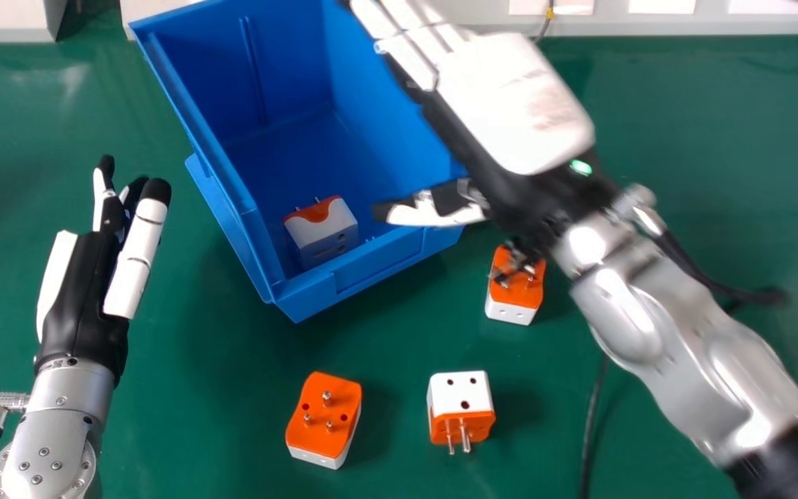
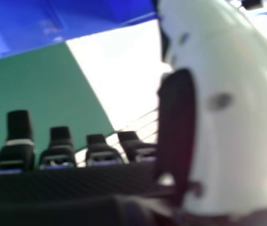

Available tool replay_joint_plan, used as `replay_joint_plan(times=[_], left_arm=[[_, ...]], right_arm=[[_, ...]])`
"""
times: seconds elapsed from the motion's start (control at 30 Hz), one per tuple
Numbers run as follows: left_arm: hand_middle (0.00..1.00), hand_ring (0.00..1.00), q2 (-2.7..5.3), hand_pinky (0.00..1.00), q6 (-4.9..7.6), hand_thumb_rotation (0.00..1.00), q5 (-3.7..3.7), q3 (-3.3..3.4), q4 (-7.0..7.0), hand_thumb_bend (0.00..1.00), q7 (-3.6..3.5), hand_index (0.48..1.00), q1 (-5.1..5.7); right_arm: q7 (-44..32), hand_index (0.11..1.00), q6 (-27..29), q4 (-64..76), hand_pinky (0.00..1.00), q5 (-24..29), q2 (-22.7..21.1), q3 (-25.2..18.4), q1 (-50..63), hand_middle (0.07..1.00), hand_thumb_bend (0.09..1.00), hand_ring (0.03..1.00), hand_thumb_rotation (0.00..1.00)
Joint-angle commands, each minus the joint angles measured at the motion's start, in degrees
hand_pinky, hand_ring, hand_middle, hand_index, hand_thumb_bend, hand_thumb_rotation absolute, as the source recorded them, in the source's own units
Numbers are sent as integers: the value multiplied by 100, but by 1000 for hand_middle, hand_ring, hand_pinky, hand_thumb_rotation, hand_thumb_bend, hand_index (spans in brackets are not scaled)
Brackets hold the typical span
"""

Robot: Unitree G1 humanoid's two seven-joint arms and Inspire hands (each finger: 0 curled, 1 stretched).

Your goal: Pick all objects and put in blue box

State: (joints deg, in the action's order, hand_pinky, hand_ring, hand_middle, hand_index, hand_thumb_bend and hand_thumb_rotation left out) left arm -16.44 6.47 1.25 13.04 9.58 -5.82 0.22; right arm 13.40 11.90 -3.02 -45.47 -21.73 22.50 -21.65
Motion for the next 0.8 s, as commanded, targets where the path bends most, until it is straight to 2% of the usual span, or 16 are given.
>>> replay_joint_plan(times=[0.0,0.2,0.33,0.57,0.77], left_arm=[[978,969,-48,918,104,959,38,58,-121,554,19,973,-34],[979,970,-49,923,92,957,30,88,-119,555,24,974,-49],[980,971,-72,927,148,956,-5,92,-62,555,17,974,-66],[979,971,-86,928,200,953,-31,102,18,550,33,974,-95],[979,971,-84,928,149,951,28,124,1,548,7,975,-95]], right_arm=[[24,973,-30,426,826,53,-62,-247,333,1000,492,955,209],[-11,972,-95,1179,837,65,-151,-705,1267,1000,492,956,204],[-108,970,-242,1453,841,31,-117,-907,1645,1000,496,957,200],[-145,971,-518,1381,852,-158,-3,-908,1955,999,503,965,191],[-207,975,-752,1286,860,-308,64,-872,2137,999,507,961,198]])
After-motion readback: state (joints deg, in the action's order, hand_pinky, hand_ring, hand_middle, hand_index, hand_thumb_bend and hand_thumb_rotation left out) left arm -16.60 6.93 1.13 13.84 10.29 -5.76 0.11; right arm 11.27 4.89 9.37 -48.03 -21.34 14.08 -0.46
